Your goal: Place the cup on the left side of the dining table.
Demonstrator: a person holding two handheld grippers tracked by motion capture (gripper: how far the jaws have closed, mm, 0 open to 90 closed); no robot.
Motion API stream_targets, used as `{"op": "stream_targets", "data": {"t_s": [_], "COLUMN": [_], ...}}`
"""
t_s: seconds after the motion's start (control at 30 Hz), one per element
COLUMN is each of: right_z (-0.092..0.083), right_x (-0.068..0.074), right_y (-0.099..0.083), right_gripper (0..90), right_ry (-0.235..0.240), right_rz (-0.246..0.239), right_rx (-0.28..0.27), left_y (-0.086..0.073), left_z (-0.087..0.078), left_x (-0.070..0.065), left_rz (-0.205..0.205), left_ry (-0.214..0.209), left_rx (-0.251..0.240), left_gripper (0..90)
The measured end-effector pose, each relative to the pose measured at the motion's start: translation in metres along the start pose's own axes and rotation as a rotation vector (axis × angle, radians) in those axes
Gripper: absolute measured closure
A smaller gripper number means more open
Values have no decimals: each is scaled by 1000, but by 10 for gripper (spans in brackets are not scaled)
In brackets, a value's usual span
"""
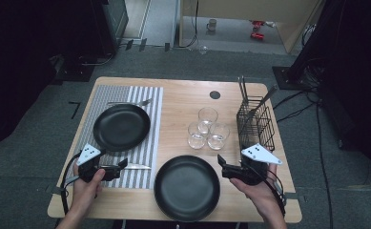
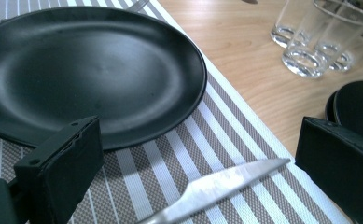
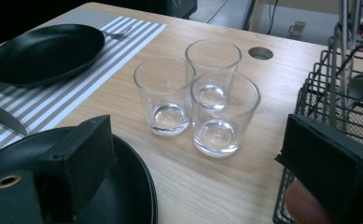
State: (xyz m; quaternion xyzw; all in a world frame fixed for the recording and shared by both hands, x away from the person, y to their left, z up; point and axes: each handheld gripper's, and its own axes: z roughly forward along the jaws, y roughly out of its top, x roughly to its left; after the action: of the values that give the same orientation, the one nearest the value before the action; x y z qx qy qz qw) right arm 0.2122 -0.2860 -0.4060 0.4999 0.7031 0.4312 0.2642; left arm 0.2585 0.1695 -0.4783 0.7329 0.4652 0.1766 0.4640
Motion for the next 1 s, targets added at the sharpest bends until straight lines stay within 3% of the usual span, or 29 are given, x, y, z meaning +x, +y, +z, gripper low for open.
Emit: {"op": "stream_targets", "data": {"t_s": [0.13,0.33,0.53,0.7,1.0], "right_z": [6,16,28,38,56], "right_x": [4,13,22,29,32], "right_y": [6,14,21,27,35], "right_gripper": [101,114,120,122,124], "right_ry": [9,20,31,42,50], "right_rz": [-4,-22,-31,-38,-48], "right_rx": [-10,-15,-18,-17,-3], "left_y": [-7,-20,-28,-32,-42], "left_z": [0,-1,-2,-2,-3], "left_x": [-3,-5,-4,-3,-4], "left_rz": [10,-6,23,5,25], "left_ry": [2,-2,21,17,20], "left_rx": [19,46,62,74,107], "left_gripper": [11,12,12,11,12]}}
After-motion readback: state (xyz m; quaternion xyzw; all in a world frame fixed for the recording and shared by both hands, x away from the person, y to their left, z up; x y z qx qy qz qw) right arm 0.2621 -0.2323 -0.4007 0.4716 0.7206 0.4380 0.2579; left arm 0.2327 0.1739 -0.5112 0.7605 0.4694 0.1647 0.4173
